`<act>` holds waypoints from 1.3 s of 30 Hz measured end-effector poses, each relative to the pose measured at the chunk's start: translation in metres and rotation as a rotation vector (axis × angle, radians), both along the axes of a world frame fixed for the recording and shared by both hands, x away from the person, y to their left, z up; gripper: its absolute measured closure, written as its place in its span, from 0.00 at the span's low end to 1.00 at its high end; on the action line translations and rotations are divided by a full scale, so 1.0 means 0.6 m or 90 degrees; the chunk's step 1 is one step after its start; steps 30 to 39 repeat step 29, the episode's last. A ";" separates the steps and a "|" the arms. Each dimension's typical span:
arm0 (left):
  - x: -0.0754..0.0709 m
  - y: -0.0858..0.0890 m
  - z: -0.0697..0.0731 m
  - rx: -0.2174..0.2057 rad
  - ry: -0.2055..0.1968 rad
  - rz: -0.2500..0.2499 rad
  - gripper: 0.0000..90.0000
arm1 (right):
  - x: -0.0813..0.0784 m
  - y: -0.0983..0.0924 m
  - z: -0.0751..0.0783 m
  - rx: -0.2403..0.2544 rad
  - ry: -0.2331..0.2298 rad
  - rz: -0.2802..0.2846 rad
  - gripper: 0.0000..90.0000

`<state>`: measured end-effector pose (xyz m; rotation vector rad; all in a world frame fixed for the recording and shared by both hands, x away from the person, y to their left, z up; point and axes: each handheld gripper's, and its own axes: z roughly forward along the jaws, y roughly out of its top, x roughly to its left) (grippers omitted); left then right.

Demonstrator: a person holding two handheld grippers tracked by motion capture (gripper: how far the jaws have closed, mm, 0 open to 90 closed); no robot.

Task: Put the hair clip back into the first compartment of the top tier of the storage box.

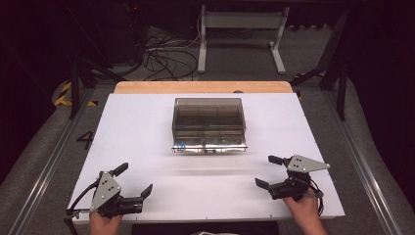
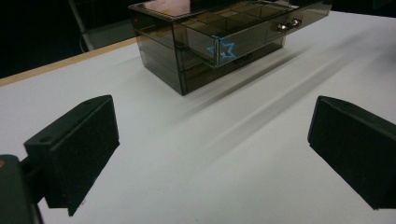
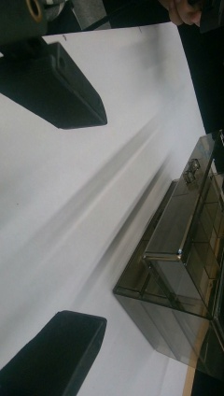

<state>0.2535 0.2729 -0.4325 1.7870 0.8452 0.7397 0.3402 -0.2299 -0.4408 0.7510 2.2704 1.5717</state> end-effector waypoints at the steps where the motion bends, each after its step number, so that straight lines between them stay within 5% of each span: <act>1: 0.000 0.000 0.000 0.000 0.000 -0.001 0.03 | 0.000 -0.001 -0.003 0.001 0.001 0.001 0.05; 7: 0.002 0.000 -0.002 -0.003 0.000 -0.002 0.03 | 0.004 0.002 -0.018 -0.028 -0.002 0.009 0.04; 39: 0.006 0.004 -0.005 -0.011 0.004 0.007 0.03 | 0.009 0.004 -0.019 -0.034 -0.018 0.003 0.00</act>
